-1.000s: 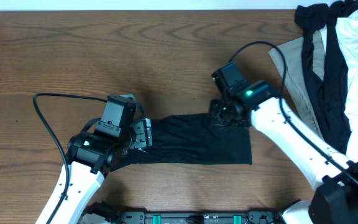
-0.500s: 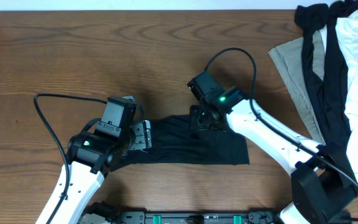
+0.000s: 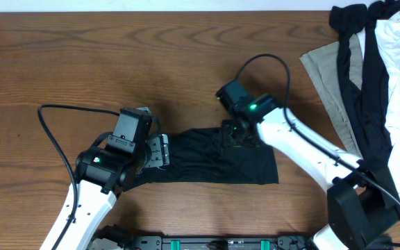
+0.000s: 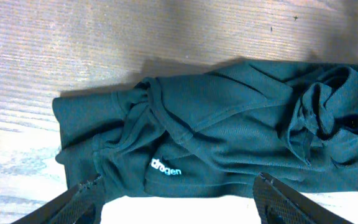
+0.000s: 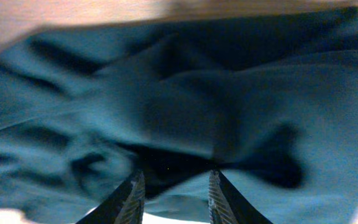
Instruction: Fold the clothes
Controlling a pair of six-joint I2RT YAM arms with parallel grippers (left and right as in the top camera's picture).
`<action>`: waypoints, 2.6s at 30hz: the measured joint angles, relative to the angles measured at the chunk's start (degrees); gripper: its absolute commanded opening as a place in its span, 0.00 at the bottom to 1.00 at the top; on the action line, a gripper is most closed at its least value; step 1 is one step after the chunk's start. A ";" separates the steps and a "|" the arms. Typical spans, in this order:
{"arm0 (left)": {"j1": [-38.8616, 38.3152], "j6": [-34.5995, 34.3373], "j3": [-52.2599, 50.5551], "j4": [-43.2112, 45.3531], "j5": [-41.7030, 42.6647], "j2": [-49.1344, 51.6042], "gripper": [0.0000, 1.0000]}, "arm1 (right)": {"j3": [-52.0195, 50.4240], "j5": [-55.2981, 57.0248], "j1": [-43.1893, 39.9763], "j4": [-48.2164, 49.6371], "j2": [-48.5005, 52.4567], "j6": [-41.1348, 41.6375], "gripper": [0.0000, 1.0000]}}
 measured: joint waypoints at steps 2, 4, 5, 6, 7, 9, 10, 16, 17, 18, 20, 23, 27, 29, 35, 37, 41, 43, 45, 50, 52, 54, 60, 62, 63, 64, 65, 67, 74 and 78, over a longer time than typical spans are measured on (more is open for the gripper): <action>0.00 0.00 0.00 0.00 0.00 0.00 0.78 | 0.00 0.70 -2.43 -0.85 -0.28 -1.36 0.33; 0.00 0.00 0.00 0.00 -0.02 0.00 0.78 | 0.00 1.31 -4.96 -1.77 -1.14 -2.91 0.33; 0.00 0.00 0.00 0.00 -0.02 0.00 0.78 | 0.00 1.53 -6.08 -2.32 -1.79 -3.65 0.33; 0.00 0.00 0.00 0.02 -0.02 0.00 0.78 | 0.00 1.70 -7.13 -2.93 -2.54 -4.50 0.33; -0.02 0.00 0.00 0.02 -0.02 0.00 0.78 | 0.00 1.88 -8.02 -3.45 -3.28 -5.38 0.32; 0.00 0.00 0.00 0.00 -0.02 0.00 0.78 | 0.02 1.62 -9.27 -4.57 -4.39 -7.61 0.33; 0.00 0.00 0.00 0.02 -0.02 0.00 0.78 | 0.02 1.31 -9.57 -4.92 -4.63 -8.61 0.32; 0.00 0.00 0.00 0.00 -0.02 0.00 0.78 | -1.40 -3.43 -9.20 -4.42 -4.72 -16.24 0.32; 0.00 0.00 0.00 -0.04 -0.02 0.00 0.78 | -2.21 -3.89 -8.98 -3.85 -4.72 -17.05 0.32; 0.00 0.00 0.00 -0.09 -0.02 0.00 0.78 | -2.78 -4.24 -8.83 -3.54 -4.72 -17.42 0.32; 0.00 0.00 0.00 -0.37 -0.02 0.00 0.78 | -4.61 -4.85 -8.57 -1.90 -4.72 -18.34 0.31; 0.00 0.00 0.00 -0.70 -0.02 0.00 0.78 | -7.39 -5.25 -8.55 0.81 -4.72 -18.97 0.31; 0.00 0.00 0.00 -0.83 -0.02 0.00 0.78 | -10.43 -6.23 -8.52 4.17 -4.72 -19.54 0.31; 0.00 0.00 0.00 -0.81 -0.02 0.00 0.78 | -11.65 -7.34 -8.52 5.99 -4.72 -19.98 0.28; 0.00 0.00 0.00 -0.83 -0.02 0.02 0.78 | -12.46 -9.75 -8.52 7.63 -4.72 -21.00 0.01; 0.00 0.00 0.00 -0.83 -0.02 0.02 0.78 | -12.46 -10.71 -8.52 7.65 -4.72 -21.92 0.01; 0.00 0.00 0.00 -0.81 -0.02 0.02 0.78 | -12.46 -15.28 -7.93 7.80 -4.72 -26.93 0.01; 0.00 0.00 0.00 -0.81 -0.02 0.02 0.78 | -12.46 -18.53 -6.69 7.87 -4.72 -30.38 0.01; 0.00 0.00 0.00 -0.83 -0.02 0.02 0.78 | -12.46 -21.99 -4.44 7.91 -4.72 -34.01 0.03; 0.00 0.00 0.00 -0.83 -0.02 0.02 0.78 | -12.46 -26.38 1.70 7.96 -4.72 -39.34 0.31; 0.00 0.00 0.00 -0.81 -0.02 0.02 0.78 | -12.46 -26.18 3.67 8.26 -4.72 -40.59 0.30; 0.00 0.00 0.00 -0.83 -0.02 0.02 0.78 | -12.46 -24.04 4.39 8.79 -4.72 -39.67 0.29; 0.00 0.00 0.00 -0.81 -0.02 0.02 0.78 | -12.46 -16.92 2.43 12.09 -4.94 -34.23 0.31; 0.00 0.00 0.00 -0.81 -0.02 0.04 0.78 | -12.44 -15.19 1.18 13.99 -5.62 -32.54 0.32; 0.00 0.00 0.00 -0.81 -0.02 0.04 0.78 | -12.41 -14.53 0.57 15.06 -6.16 -31.91 0.33; 0.00 0.00 0.00 -0.81 -0.02 0.04 0.78 | -12.37 -13.88 -0.11 16.46 -6.86 -31.45 0.33; 0.00 0.00 0.00 -0.83 -0.02 0.07 0.78 | -12.22 -13.44 -0.50 17.33 -7.45 -31.15 0.33; 0.00 0.00 0.00 -0.83 -0.02 0.42 0.78 | -11.76 -12.17 -1.40 18.80 -8.79 -30.62 0.32; 0.00 0.00 0.00 -0.81 -0.02 3.30 0.78 | -11.04 -6.62 -1.90 17.38 -9.86 -28.22 0.27; 0.00 0.00 0.00 -0.81 -0.02 4.13 0.78 | -11.04 -1.38 -1.90 14.97 -9.86 -24.92 0.25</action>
